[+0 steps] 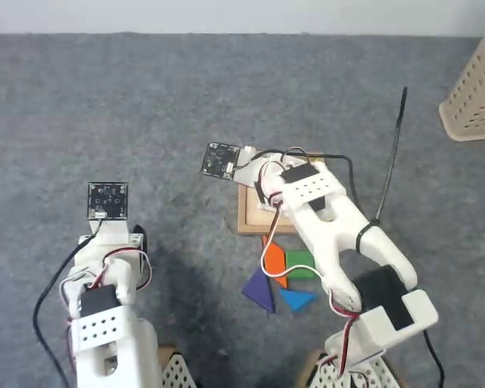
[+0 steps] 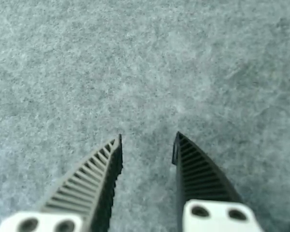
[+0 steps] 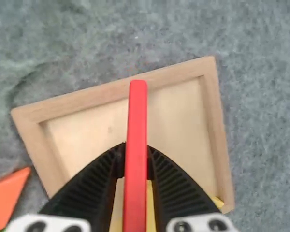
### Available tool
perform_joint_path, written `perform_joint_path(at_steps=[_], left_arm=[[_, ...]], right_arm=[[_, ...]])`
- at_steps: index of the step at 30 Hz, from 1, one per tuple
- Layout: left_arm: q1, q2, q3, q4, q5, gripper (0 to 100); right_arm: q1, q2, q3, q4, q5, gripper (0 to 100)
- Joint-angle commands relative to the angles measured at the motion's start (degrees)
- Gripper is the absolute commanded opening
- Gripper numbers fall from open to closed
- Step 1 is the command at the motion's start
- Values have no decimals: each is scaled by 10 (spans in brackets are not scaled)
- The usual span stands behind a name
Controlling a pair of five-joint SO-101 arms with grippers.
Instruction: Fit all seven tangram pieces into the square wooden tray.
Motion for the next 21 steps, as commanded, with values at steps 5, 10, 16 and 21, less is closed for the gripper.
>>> perform_joint_path(at_steps=[5,10,16,21], left_arm=[[-4,-11,-2,-15,-4,168],[-4,-11,-2,-15,-4,168],[-4,-11,-2,-15,-4,168],[-4,-11,-2,-15,-4,168]], right_arm=[[11,-40,0,-12,-43,6],[9,-45,-4,1,-200,6],[29,-11,-139,119,-350,6],[33,73,-214,132,-180,6]])
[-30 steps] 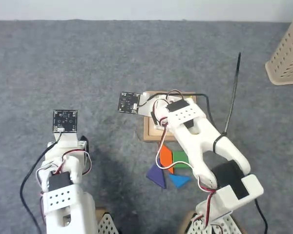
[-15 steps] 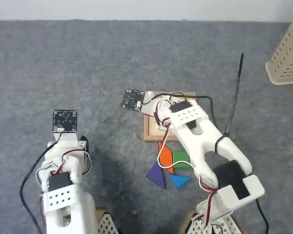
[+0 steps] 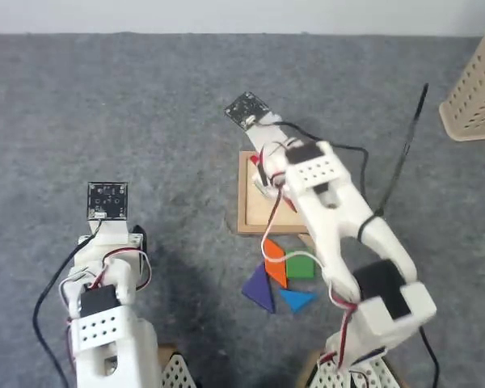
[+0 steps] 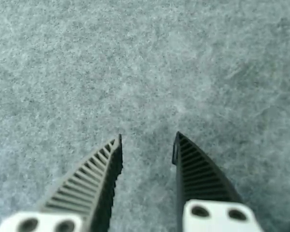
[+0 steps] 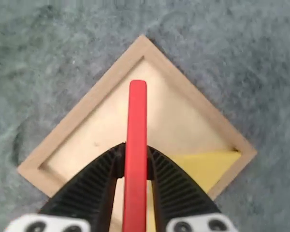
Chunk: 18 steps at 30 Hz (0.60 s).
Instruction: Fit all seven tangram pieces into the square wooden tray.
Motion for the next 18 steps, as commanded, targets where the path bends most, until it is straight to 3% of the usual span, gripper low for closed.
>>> perform_joint_path(at_steps=[1,5,11,15,18], left_arm=[[-3,-11,-2,-15,-4,168],[-3,-11,-2,-15,-4,168],[-3,-11,-2,-15,-4,168],[-3,-11,-2,-15,-4,168],[-3,-11,-2,-15,-4,168]], right_arm=[[5,32,-73,3,168,6],[13,79,-147,5,297,6],[29,129,-233,5,364,7],[41,159,-236,6,451,7],[48,174,-237,3,476,7]])
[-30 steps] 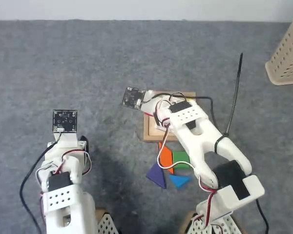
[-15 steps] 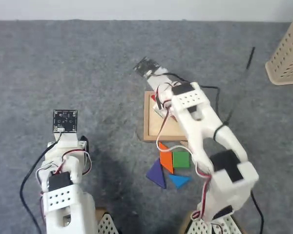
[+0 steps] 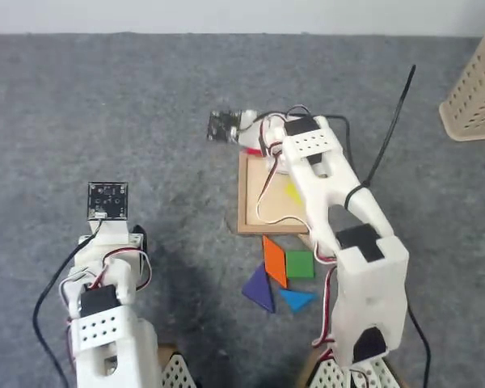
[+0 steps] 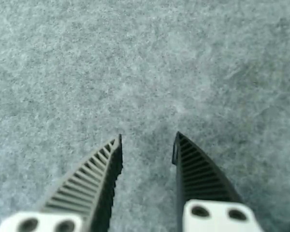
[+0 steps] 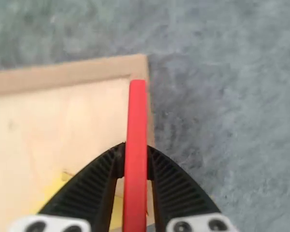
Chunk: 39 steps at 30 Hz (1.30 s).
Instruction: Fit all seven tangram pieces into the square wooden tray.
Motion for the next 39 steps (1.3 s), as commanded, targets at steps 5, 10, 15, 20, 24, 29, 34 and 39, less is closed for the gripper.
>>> perform_joint_path(at_steps=[5,10,15,20,24,29,34,39], left_arm=[[-3,-11,-2,-15,-4,168],[-3,-11,-2,-15,-4,168],[-3,-11,-2,-15,-4,168],[-3,-11,-2,-15,-4,168],[-3,-11,-2,-15,-4,168],[-3,-11,-2,-15,-4,168],[-3,-11,-2,-15,-4,168],[-3,-11,-2,-15,-4,168]], right_arm=[[15,0,-48,1,31,7],[12,0,-49,0,29,11],[11,0,-48,-11,3,60],[7,-1,-47,-5,-9,70],[4,-7,-47,13,-27,72],[4,-31,-48,59,-32,109],[0,-68,-47,103,-32,108],[-21,-106,-47,131,-33,108]])
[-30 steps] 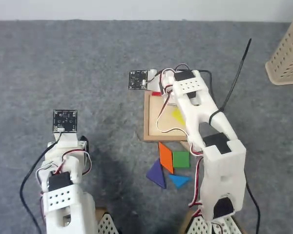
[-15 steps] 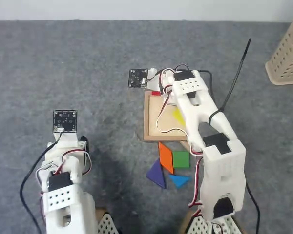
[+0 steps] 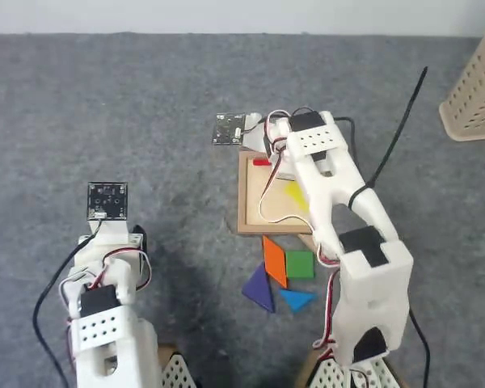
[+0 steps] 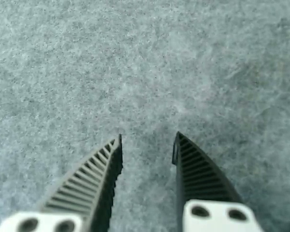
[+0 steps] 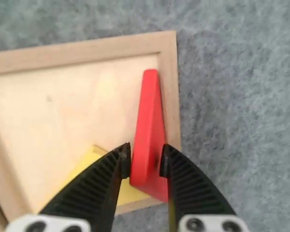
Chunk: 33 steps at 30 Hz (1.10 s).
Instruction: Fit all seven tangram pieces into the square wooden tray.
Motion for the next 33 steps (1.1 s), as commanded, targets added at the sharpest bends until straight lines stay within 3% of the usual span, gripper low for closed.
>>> perform_joint_path(at_steps=[1,9,12,17,20,27,33], left_arm=[[-3,-11,-2,-15,-4,168],[-3,-11,-2,-15,-4,168],[-3,-11,-2,-15,-4,168],[-3,-11,-2,-15,-4,168],[-3,-11,-2,-15,-4,168],[-3,-11,-2,-15,-4,168],[-3,-11,-2,-15,-4,168]], right_arm=[[-22,-69,-32,29,-8,108],[-34,-102,-32,76,-17,93],[-10,-106,-32,73,-92,0],[60,-104,-32,74,-252,7],[85,-85,-31,70,-306,6],[80,31,-35,15,-309,6],[75,42,-35,0,-309,6]])
